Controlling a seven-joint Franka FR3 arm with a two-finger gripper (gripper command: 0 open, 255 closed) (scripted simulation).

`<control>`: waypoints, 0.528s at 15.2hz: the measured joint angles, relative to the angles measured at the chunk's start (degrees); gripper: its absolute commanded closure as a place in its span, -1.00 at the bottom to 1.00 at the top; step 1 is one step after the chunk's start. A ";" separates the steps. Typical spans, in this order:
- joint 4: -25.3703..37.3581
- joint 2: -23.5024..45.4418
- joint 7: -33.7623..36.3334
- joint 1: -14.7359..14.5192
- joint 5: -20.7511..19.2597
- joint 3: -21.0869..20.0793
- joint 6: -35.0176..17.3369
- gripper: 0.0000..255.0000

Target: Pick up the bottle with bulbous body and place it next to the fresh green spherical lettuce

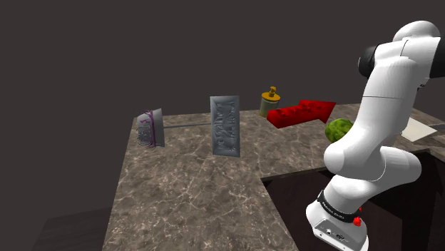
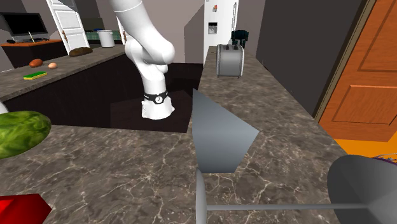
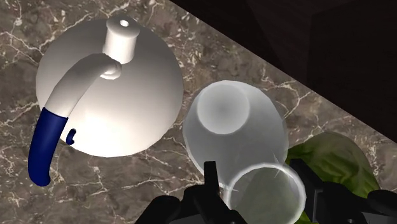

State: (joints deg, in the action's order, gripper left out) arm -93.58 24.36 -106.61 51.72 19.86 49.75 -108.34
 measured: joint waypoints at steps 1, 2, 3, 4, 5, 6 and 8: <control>0.00 0.01 0.00 0.00 0.00 0.00 0.00 1.00; 0.00 0.01 -0.01 0.01 0.01 0.00 -0.01 -1.00; 0.01 0.01 -0.01 0.01 0.01 0.00 -0.01 -1.00; 0.01 0.00 -0.01 0.01 0.01 0.00 -0.02 -1.00; 0.01 0.00 -0.01 0.01 0.01 0.00 -0.02 -1.00; 0.02 0.00 -0.01 0.01 0.01 0.00 -0.02 -1.00; 0.02 0.01 -0.01 0.02 0.01 0.00 -0.02 -1.00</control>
State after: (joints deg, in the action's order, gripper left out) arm -93.56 24.36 -106.62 51.73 19.87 49.75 -108.35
